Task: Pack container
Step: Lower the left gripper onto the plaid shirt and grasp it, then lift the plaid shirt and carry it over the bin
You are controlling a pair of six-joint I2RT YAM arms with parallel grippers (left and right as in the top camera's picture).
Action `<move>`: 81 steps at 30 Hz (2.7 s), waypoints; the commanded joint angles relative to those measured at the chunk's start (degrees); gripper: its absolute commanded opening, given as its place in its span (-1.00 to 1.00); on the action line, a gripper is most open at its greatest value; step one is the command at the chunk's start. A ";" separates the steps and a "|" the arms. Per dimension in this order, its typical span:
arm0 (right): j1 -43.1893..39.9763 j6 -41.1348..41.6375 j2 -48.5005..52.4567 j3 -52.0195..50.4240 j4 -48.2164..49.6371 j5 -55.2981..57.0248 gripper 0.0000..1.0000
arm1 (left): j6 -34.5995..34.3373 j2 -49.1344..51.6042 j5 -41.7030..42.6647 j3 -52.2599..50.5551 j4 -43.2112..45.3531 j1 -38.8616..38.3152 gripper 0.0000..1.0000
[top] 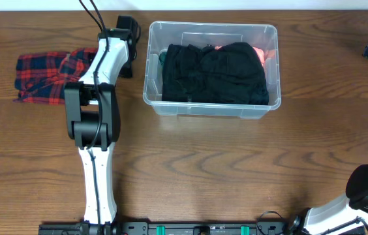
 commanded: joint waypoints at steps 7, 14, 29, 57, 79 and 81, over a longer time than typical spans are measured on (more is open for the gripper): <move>-0.26 0.81 0.04 0.24 -0.04 0.15 0.98 | 0.59 3.06 -6.12 -0.37 -0.26 1.05 0.76; -0.26 0.81 0.04 0.24 -0.04 0.15 0.99 | 0.55 3.06 -8.00 -0.35 -1.92 2.03 0.34; -0.26 0.81 0.04 0.24 -0.04 0.15 0.99 | -1.51 -0.94 -8.00 1.44 -8.41 2.16 -0.88; -0.26 0.81 0.04 0.24 -0.04 0.15 0.98 | -1.40 -50.51 34.18 4.39 -14.51 0.90 -0.88; -0.22 0.81 0.04 0.24 -0.04 0.15 0.99 | -0.55 -51.10 36.41 12.00 -15.69 -19.98 -0.88; -0.22 0.81 0.04 0.24 -0.04 0.15 0.98 | -1.53 -50.90 35.76 12.00 -16.06 -21.24 -0.88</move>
